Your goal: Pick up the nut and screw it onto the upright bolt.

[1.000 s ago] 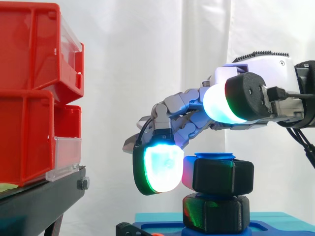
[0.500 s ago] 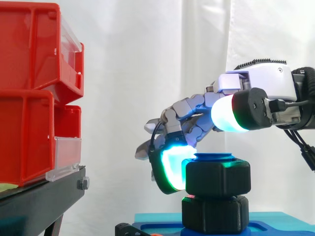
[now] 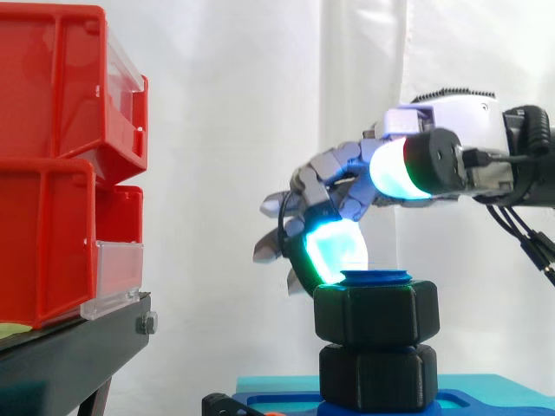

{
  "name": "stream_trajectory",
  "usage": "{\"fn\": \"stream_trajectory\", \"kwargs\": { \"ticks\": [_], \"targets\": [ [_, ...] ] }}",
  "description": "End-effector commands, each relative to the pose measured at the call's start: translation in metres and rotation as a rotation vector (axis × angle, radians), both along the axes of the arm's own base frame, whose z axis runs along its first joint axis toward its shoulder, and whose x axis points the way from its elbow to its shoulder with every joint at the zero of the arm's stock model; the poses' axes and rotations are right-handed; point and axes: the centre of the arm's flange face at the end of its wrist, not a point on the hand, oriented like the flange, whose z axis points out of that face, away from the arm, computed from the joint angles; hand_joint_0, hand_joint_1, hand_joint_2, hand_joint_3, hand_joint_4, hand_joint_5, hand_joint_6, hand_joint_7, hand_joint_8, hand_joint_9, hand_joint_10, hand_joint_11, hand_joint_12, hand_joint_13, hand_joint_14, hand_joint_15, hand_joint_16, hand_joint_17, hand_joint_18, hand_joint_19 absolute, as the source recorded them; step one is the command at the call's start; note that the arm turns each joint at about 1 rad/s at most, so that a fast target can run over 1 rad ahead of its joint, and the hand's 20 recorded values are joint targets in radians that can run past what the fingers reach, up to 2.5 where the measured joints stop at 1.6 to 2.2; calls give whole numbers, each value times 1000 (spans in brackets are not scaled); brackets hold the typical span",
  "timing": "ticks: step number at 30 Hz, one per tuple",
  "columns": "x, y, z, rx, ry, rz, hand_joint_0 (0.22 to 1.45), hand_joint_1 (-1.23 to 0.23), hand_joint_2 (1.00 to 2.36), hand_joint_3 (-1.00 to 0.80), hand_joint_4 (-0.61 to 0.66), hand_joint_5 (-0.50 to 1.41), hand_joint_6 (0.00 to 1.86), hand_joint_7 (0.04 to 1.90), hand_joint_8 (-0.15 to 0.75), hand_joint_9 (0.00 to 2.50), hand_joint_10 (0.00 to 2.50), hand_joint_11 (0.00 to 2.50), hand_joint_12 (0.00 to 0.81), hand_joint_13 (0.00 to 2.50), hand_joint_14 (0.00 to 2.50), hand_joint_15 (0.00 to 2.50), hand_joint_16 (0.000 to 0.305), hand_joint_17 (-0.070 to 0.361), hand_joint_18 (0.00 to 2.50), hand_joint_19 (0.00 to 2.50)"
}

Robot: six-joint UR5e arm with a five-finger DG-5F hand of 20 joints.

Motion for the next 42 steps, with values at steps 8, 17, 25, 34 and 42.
{"fn": "stream_trajectory", "kwargs": {
  "ticks": [8,17,25,34,42],
  "targets": [
    [6,0,35,-18,-16,1,504,-128,1000,-500,257,-71,504,929,250,780,0,0,295,485,0,0,32,72,68,0],
    [11,23,24,-18,-8,-22,500,-113,1000,-500,217,-106,502,716,230,712,0,0,301,441,0,0,34,77,46,0],
    [10,45,8,-15,27,-29,496,-95,1000,-500,204,-118,502,664,225,666,0,0,311,375,0,0,36,81,0,0],
    [4,54,-12,-7,70,-21,490,-59,1000,-500,202,-118,502,675,225,607,0,0,329,290,0,0,37,84,0,0],
    [4,54,-13,-5,72,-23,498,-62,1000,-500,217,-94,503,791,236,619,0,0,328,305,0,0,37,83,0,0]
  ]
}}
